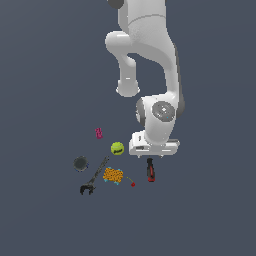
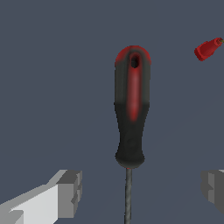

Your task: Pick up a designated object from a clutter of objects.

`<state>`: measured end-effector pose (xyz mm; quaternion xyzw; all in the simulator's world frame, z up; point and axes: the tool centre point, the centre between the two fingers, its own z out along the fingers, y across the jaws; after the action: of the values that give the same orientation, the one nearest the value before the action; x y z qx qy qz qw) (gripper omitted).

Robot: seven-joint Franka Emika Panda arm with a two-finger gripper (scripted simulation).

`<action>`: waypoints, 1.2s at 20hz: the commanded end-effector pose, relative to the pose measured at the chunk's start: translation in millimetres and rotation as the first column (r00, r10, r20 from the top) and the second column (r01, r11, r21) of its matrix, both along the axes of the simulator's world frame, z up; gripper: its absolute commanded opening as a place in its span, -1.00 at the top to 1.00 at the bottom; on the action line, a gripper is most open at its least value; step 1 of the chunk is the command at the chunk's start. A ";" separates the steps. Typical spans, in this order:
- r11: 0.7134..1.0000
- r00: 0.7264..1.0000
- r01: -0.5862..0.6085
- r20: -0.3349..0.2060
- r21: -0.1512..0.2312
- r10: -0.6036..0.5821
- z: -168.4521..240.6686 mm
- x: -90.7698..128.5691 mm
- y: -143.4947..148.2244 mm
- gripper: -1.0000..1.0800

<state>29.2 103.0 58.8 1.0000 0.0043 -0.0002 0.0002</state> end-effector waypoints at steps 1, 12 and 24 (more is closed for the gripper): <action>1.000 1.000 0.000 -0.001 0.000 0.000 -9.3 -0.7 0.1 -0.92; 1.000 1.000 0.000 0.000 0.000 0.000 -44.2 -0.4 0.7 -0.92; 1.000 1.000 0.000 0.000 0.000 0.000 -43.9 -0.7 0.7 1.00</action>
<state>28.4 103.8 14.9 1.0000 0.0044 -0.0004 0.0001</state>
